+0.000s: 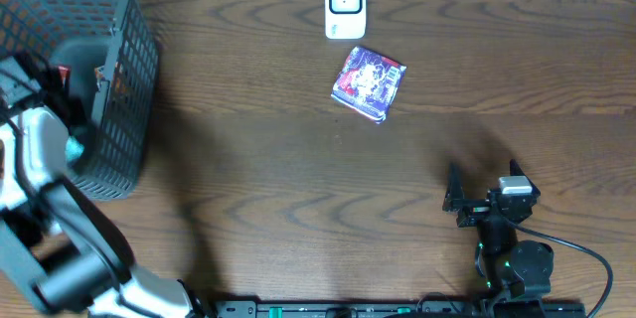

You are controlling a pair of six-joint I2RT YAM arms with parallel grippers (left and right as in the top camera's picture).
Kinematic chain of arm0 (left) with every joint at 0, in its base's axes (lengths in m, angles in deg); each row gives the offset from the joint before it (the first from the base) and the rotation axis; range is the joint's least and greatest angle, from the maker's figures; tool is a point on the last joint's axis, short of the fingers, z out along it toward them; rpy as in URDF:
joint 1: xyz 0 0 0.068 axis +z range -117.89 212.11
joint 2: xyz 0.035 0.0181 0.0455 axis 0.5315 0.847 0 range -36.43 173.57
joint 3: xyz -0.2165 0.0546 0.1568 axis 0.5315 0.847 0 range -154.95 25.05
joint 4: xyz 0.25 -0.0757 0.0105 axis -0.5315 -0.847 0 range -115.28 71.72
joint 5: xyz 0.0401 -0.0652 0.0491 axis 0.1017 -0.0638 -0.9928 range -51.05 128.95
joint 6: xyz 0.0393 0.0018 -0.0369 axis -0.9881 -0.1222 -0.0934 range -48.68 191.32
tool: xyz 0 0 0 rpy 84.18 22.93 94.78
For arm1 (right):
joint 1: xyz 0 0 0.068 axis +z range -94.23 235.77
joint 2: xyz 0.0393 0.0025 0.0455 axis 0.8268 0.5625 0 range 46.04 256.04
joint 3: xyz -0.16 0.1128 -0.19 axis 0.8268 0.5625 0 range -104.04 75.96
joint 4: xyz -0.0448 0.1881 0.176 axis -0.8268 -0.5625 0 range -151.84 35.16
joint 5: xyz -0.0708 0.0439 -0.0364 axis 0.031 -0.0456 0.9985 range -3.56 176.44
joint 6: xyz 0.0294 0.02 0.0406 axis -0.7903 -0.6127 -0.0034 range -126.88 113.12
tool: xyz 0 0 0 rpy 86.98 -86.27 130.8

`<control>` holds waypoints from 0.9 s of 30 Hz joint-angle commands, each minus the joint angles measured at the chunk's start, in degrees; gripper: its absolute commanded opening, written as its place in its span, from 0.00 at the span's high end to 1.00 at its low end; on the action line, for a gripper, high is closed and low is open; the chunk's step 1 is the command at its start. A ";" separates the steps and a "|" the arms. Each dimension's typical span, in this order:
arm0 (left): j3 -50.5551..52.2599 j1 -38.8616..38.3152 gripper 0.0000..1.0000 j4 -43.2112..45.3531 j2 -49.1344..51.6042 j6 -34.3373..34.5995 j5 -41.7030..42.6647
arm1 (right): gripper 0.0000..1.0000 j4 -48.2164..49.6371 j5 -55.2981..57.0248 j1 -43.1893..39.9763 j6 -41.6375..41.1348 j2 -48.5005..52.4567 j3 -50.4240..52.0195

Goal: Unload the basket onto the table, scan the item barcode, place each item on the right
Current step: 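Reach the left gripper into the basket and grasp the green packet, then move the green packet past the scanner and release it on the table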

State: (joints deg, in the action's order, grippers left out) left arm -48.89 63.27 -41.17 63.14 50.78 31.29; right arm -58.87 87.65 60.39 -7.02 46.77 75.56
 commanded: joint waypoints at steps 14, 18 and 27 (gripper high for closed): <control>-5.44 -27.30 0.93 21.62 -32.68 39.36 11.78 | 0.01 -0.22 -0.07 -0.13 0.61 -0.24 0.09; -5.38 -35.52 0.93 17.42 -29.83 39.28 11.74 | 0.01 -0.24 -0.07 -0.13 0.61 -0.24 0.09; -5.33 -51.25 0.93 8.52 -17.07 41.20 11.72 | 0.01 -0.24 -0.07 -0.13 0.61 -0.24 0.09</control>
State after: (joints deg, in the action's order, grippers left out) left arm -54.07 15.84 -32.65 43.54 90.43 42.72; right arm -58.89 87.67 60.39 -7.02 46.77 75.56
